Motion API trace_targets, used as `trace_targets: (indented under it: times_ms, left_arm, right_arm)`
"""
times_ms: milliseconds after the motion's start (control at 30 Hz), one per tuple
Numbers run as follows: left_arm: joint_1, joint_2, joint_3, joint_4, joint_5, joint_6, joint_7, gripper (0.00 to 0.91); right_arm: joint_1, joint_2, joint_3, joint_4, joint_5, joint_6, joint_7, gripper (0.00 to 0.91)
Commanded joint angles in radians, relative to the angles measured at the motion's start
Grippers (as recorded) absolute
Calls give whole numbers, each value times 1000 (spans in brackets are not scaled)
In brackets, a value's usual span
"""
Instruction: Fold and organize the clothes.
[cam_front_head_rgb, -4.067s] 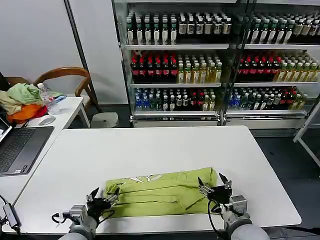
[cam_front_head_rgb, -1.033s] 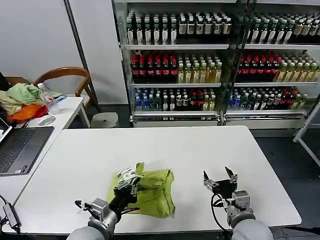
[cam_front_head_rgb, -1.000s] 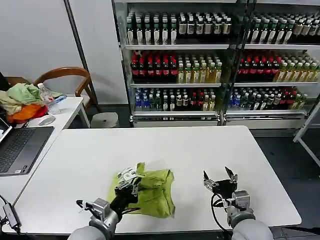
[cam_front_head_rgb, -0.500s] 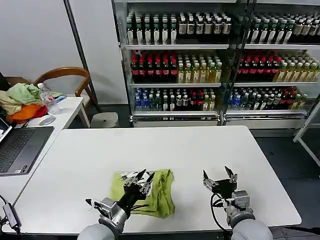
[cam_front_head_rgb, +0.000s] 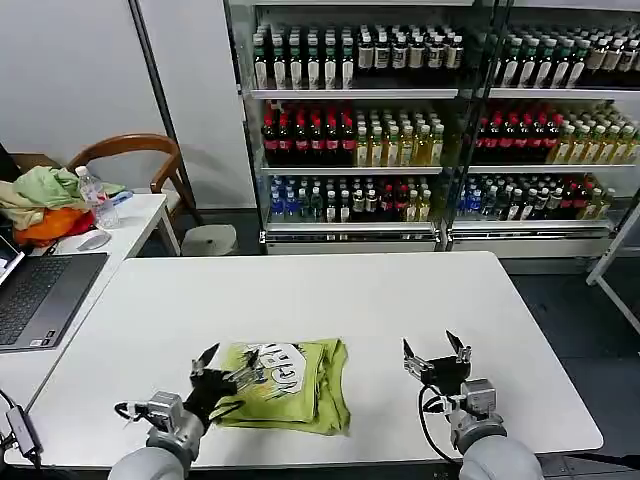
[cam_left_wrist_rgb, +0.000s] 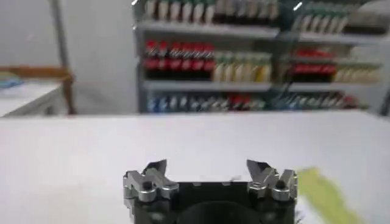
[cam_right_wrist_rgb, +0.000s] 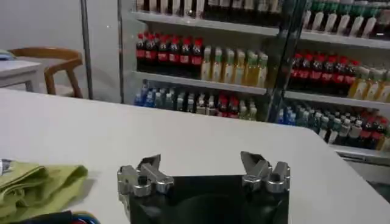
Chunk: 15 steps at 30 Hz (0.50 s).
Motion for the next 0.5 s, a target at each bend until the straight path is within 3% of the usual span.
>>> trace_targets:
  times_ms: [33,333,367,400,500]
  left_arm:
    - [12,-10,-31,77,-82,131,-105,907]
    - [2,-31,1,87,-109,110,-95,907]
    - [0,-34,4,89,-111,103,-95,443]
    - [-2,-37,6,93,-113,93,-95,40]
    - [2,-43,13,92,-117,78,-95,50]
  right_arm:
    - [-9,-2,8,5,-1,1,0,907]
    - [-19,-1,23,9,-1,2,0,907]
    - [-18,0,23,8,-1,2,0,907]
    - [-18,1,21,7,-1,2,0,907]
    - [-17,3,19,6,-2,2,1,907]
